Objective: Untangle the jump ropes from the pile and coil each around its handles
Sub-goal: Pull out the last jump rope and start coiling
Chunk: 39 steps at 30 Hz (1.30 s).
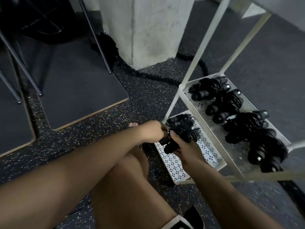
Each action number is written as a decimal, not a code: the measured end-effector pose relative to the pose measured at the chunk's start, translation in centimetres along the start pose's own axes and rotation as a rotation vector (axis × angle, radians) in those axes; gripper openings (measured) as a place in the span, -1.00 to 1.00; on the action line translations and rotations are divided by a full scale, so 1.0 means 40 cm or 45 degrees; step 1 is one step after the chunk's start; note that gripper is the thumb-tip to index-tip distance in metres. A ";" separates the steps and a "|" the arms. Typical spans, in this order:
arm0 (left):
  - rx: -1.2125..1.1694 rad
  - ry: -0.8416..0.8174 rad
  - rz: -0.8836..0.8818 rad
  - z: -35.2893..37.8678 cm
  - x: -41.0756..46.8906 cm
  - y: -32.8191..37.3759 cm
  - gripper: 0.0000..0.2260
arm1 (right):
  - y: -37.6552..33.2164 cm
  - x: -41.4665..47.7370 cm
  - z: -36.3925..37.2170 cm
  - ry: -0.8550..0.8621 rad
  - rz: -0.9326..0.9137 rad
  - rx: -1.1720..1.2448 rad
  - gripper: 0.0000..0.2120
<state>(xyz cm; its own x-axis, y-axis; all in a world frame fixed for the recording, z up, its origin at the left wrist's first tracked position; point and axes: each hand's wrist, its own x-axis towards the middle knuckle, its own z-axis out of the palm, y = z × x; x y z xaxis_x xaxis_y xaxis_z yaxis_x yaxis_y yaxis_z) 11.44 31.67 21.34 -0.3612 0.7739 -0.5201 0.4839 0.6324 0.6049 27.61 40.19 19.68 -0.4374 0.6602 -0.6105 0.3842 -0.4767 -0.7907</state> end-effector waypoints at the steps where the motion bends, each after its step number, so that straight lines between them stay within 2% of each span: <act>1: 0.071 -0.077 0.040 0.015 0.028 0.025 -0.75 | 0.012 0.012 -0.018 0.082 0.009 0.013 -0.51; 4: 0.142 -0.186 0.098 0.048 0.096 0.094 -0.69 | 0.052 0.057 -0.069 0.382 0.067 -0.025 -0.11; 5: 0.164 -0.202 0.113 0.055 0.118 0.106 -0.69 | 0.065 0.073 -0.088 0.437 0.061 -0.029 -0.12; 8: 0.218 -0.215 0.144 0.067 0.165 0.117 -0.69 | 0.060 0.082 -0.111 0.566 0.126 -0.087 -0.48; 10: 0.210 -0.203 0.143 0.084 0.195 0.104 -0.67 | 0.070 0.104 -0.133 0.621 0.220 -0.105 -0.56; 14: 0.103 -0.198 0.037 0.122 0.237 0.090 -0.57 | 0.079 0.130 -0.154 0.679 0.401 -0.155 -0.52; 18: -0.050 -0.193 -0.021 0.161 0.252 0.103 -0.60 | 0.100 0.157 -0.147 0.693 0.461 -0.236 -0.35; 20: -0.168 -0.178 -0.019 0.172 0.266 0.111 -0.56 | 0.098 0.157 -0.133 0.699 0.459 -0.154 -0.30; 23: -0.220 -0.027 0.055 0.162 0.288 0.124 -0.55 | 0.086 0.150 -0.119 0.717 0.299 -0.186 -0.46; 26: -0.012 0.050 0.141 0.171 0.300 0.100 -0.47 | 0.096 0.162 -0.110 0.745 0.233 -0.284 -0.49; 27: 0.080 0.056 0.181 0.179 0.300 0.084 -0.44 | 0.093 0.155 -0.101 0.736 0.220 -0.329 -0.44; 30: 0.306 0.119 0.251 0.186 0.299 0.064 -0.41 | 0.120 0.171 -0.109 0.704 0.231 -0.522 -0.03; 31: 0.392 0.151 0.265 0.186 0.300 0.063 -0.44 | 0.112 0.162 -0.111 0.703 0.218 -0.521 0.01; 33: 0.517 0.188 0.300 0.190 0.302 0.060 -0.50 | 0.083 0.136 -0.111 0.673 0.194 -0.475 -0.04; 34: 0.531 0.166 0.294 0.193 0.305 0.058 -0.52 | 0.060 0.111 -0.106 0.648 0.208 -0.448 -0.13; 36: 0.509 0.061 0.237 0.189 0.309 0.052 -0.48 | 0.026 0.077 -0.114 0.629 0.221 -0.473 -0.39; 39: 0.397 -0.069 0.202 0.154 0.303 0.051 -0.40 | -0.067 -0.025 -0.087 0.552 0.077 -0.597 -0.53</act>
<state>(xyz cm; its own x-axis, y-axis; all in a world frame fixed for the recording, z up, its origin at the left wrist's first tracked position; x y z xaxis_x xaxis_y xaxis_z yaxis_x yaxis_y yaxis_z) 12.97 42.12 12.55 -0.2232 0.8536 -0.4707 0.7536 0.4574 0.4721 29.85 42.84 22.54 -0.0729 0.8617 -0.5022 0.7555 -0.2810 -0.5918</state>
